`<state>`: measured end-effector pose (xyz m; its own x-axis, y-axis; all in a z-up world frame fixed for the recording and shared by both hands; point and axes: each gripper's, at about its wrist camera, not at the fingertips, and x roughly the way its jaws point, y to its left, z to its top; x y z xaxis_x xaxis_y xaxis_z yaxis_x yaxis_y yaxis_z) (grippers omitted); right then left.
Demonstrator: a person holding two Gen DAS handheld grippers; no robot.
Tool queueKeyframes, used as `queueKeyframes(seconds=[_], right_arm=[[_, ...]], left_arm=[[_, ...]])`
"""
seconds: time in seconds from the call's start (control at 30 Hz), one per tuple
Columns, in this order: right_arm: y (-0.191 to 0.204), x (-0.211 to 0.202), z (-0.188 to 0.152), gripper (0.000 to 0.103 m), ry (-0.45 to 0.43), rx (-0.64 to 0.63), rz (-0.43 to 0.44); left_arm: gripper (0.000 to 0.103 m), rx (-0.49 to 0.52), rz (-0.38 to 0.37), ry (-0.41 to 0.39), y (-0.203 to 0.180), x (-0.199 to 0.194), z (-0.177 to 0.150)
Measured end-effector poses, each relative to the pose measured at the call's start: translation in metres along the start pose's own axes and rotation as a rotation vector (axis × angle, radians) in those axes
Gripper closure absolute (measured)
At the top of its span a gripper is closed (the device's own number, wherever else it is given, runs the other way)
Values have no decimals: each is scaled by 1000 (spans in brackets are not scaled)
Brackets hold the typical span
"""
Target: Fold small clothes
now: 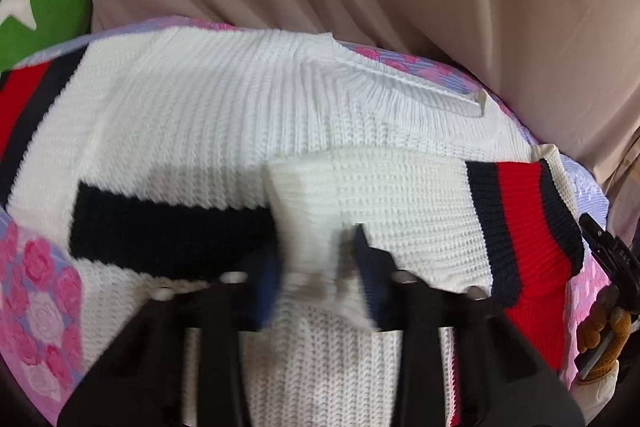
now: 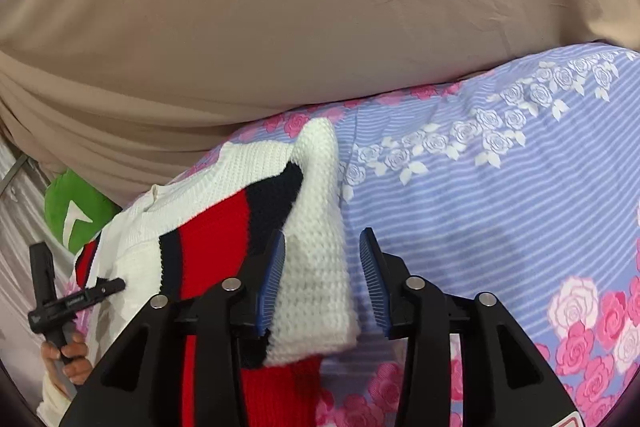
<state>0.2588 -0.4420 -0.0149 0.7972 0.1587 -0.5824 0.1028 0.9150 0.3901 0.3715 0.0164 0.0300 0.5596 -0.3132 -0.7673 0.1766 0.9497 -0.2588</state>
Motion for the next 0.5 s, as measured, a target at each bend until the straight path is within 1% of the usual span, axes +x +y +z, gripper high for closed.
queueKeyframes(seconds=[0.03,0.1,0.13,0.17,0.23,0.27,0.3,0.33,0.37,0.4,0.47,0.5], right_arm=[[2,-1,-3,62,1,-3,3],[3,-1,-6,61,3,-3,15],[5,-2,-8,60,4,-6,23],[6,-4,-10,58,1,-12,31],[9,-4,-15,52,7,-29,45],[11,-1,-17,51,16,-37,48],[15,3,-18,51,28,-49,46],[19,7,-18,51,34,-57,41],[23,11,-17,51,38,-65,39],[28,12,-15,51,37,-73,44],[39,17,-10,48,33,-88,55],[45,21,-8,43,31,-98,55]], left_arm=[[93,6,-22,-12,0,-6,6],[95,-6,-22,-78,9,-27,23],[95,-16,-13,-130,17,-41,32],[95,-28,9,-166,25,-51,38],[96,-62,78,-231,48,-61,51],[96,-74,116,-236,58,-59,54],[96,-81,154,-224,67,-50,55],[96,-85,182,-193,75,-38,55],[96,-99,200,-150,83,-22,52],[96,-113,198,-130,88,-11,49],[96,-101,200,-165,89,-9,45],[96,-99,197,-176,89,-11,45]])
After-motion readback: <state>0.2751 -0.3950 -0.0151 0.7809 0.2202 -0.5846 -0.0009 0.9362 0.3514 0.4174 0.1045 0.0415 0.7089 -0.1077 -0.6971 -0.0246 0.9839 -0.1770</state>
